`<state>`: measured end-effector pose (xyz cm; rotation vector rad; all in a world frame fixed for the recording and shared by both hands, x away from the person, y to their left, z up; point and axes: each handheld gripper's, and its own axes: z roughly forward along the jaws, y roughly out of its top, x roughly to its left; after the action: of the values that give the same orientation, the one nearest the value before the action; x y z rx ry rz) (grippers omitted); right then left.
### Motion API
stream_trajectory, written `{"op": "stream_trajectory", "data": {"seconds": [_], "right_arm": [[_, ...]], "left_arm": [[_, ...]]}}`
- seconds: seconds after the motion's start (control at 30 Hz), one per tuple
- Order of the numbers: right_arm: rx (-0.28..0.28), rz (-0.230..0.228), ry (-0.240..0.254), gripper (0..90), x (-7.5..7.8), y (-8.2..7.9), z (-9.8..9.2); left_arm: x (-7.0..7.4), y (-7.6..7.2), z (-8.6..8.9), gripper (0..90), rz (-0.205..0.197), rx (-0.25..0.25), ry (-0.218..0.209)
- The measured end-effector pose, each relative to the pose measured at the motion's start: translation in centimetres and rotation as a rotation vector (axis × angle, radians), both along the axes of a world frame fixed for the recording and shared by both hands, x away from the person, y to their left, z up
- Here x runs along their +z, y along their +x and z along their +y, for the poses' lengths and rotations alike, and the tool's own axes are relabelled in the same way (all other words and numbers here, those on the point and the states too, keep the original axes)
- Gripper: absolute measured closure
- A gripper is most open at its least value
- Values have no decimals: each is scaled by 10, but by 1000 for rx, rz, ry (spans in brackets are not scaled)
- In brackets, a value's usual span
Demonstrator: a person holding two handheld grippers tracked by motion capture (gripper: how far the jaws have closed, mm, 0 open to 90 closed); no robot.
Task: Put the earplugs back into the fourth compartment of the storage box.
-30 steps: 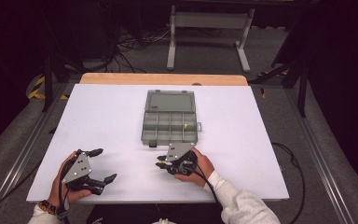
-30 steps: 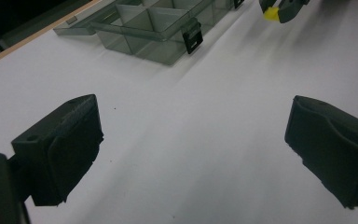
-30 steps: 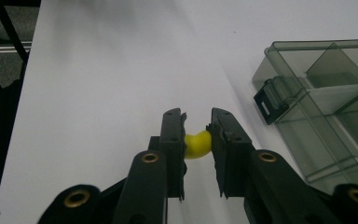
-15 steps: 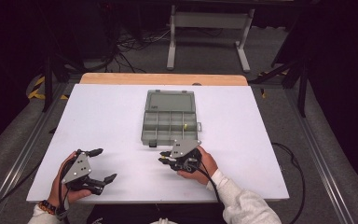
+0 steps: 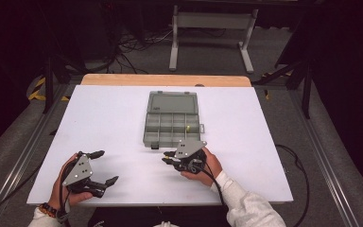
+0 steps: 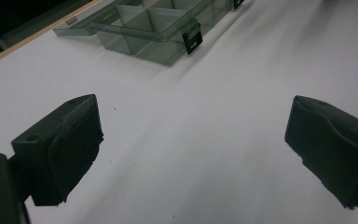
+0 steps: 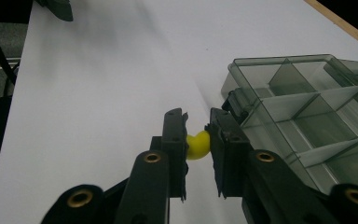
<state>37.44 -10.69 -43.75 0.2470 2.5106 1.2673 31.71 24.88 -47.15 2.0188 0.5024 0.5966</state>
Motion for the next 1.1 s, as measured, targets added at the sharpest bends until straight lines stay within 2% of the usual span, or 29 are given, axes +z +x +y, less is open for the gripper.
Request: {"op": "stream_trajectory", "data": {"seconds": [1.1], "right_arm": [[-46,-25,42,780,10,4,-13]], "left_arm": [[0,0,0,49,1,-2,3]]}}
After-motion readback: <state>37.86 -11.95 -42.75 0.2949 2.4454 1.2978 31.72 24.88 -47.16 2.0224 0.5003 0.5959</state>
